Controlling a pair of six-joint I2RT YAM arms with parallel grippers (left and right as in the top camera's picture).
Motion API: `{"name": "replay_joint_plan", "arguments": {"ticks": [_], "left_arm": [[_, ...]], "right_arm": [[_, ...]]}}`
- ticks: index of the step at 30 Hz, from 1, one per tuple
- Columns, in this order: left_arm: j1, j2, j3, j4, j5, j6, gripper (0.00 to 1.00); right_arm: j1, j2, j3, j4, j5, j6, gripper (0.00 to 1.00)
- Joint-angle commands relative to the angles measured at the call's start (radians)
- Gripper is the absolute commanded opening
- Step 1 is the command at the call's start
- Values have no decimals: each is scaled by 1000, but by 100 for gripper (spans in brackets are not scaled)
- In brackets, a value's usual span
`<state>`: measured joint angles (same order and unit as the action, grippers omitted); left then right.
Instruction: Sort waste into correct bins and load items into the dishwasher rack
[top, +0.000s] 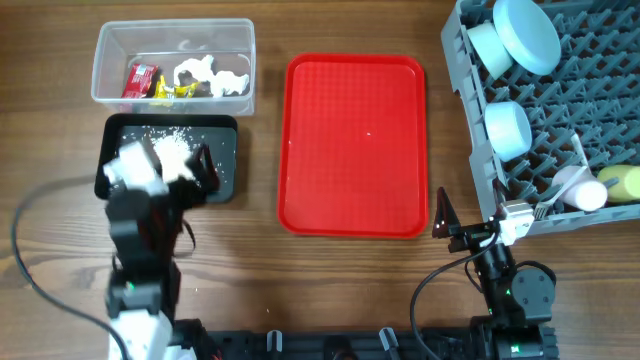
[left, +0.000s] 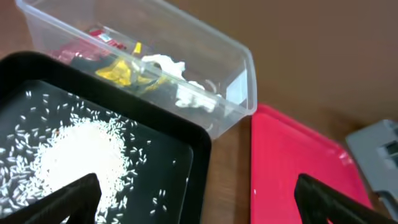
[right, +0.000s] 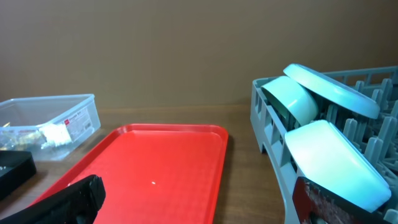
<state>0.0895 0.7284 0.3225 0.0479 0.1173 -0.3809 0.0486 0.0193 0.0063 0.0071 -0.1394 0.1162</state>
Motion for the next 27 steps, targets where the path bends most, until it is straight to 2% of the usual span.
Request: {"name": "replay_joint_plan", "arguments": {"ticks": [1,7,14,17,27], "left_arm": [[20,-185,-185,91,27,-47,100],[20,-434,-314,70,-19,-46,100],[20,-635,-317,-108,-32,-46,100],[20,-728,-317,-117,-32,-46,100],[20,-722,-317,-119,-32,-43,100]], "right_arm": [[-4,-5,-1,5,-15,18,100],[-4,-5,-1,5,-15,18,100],[-4,-5,-1,5,-15,18,100],[-4,-5,-1,5,-16,18,100],[-4,-5,-1,5,-15,18,100]]}}
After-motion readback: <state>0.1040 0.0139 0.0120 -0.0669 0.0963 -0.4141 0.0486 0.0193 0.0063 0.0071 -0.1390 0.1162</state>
